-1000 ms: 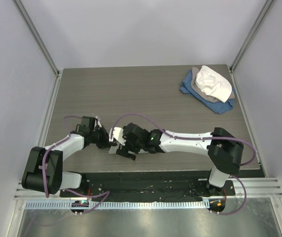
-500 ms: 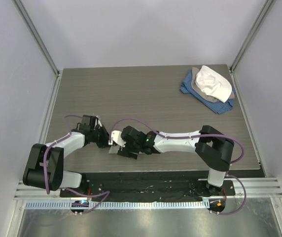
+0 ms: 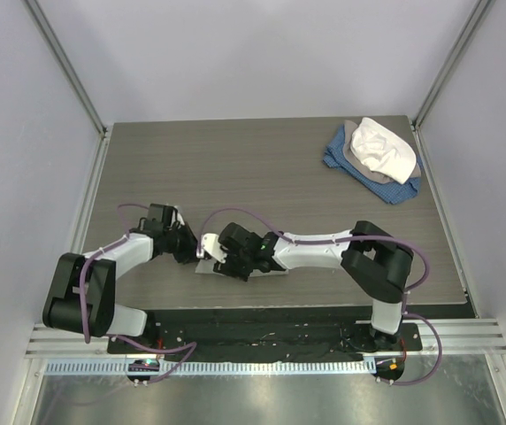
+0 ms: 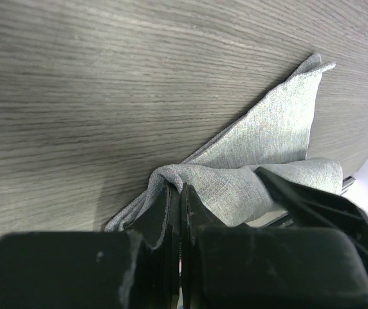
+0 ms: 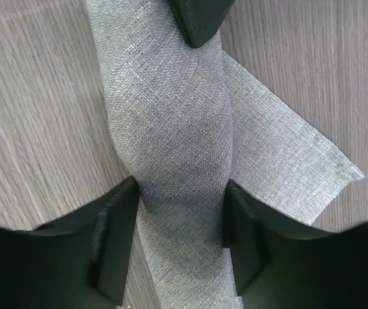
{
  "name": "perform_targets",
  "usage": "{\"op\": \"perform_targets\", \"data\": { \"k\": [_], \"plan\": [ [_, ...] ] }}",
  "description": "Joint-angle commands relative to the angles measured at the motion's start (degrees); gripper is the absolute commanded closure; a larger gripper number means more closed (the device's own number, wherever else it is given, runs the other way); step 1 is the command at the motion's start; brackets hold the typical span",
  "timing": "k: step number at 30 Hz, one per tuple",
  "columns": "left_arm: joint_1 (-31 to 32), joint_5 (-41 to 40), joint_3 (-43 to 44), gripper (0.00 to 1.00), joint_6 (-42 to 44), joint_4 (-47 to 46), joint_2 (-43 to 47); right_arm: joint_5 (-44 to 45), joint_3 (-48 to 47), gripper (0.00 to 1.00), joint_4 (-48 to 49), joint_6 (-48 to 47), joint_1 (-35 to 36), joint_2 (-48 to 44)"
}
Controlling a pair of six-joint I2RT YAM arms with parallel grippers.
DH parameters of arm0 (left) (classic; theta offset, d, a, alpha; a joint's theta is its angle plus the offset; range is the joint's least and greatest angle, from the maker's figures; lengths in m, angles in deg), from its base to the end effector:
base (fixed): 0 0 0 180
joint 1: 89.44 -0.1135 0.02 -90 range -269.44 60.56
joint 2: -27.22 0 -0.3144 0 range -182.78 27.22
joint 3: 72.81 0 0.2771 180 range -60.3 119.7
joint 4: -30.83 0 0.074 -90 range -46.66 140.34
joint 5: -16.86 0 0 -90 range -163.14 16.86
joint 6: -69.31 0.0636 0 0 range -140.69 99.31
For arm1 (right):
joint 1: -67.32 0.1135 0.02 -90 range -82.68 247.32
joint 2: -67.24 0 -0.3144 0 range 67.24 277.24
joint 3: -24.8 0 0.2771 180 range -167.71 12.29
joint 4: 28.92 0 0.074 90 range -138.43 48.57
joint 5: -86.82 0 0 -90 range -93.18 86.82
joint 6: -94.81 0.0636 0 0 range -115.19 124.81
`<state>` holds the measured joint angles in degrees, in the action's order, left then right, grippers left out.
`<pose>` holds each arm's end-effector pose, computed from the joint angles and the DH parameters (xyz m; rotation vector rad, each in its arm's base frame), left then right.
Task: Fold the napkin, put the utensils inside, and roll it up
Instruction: Roll the napkin with the utensil
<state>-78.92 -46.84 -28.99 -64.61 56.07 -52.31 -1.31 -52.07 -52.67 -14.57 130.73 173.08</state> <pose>0.2421 -0.0736 0.1464 -0.6331 2.6918 -0.9005 0.1950 0.3850 0.1723 -1.6509 1.8938 0.2796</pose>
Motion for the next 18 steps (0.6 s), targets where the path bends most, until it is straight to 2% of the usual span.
{"op": "perform_targets", "data": {
  "k": [1, 3, 4, 7, 10, 11, 18],
  "plan": [
    [0.20, -0.73, 2.26, 0.90, 2.26, 0.28, -0.19, -6.77, -2.08, 0.53, -4.47, 1.27, -2.15, 2.26],
    [0.20, -2.48, 3.05, 0.78, 2.52, 0.97, 0.94, -10.11, -3.93, 0.57, -6.85, 2.41, -3.56, 3.57],
    [0.11, -3.27, 3.32, 0.62, 2.96, 1.50, 1.47, -13.44, -4.46, 0.60, -8.77, 2.94, -4.09, 4.02],
    [0.20, -6.96, 4.37, 0.44, 3.84, 3.61, 4.11, -20.81, -6.21, 0.62, -12.13, 5.22, -6.46, 6.04],
    [0.20, -9.69, 4.37, 0.37, 4.46, 5.02, 6.74, -26.64, -7.71, 0.64, -14.94, 7.77, -9.80, 8.84],
    [0.20, -9.95, 4.03, 0.37, 4.63, 5.02, 7.45, -30.92, -9.10, 0.65, -15.90, 8.30, -10.59, 9.64],
    [0.37, -7.76, -0.28, 0.36, 4.02, 1.60, 13.34, -45.01, -15.88, 0.67, -25.92, 10.93, -15.34, 18.43]
  ]
}}
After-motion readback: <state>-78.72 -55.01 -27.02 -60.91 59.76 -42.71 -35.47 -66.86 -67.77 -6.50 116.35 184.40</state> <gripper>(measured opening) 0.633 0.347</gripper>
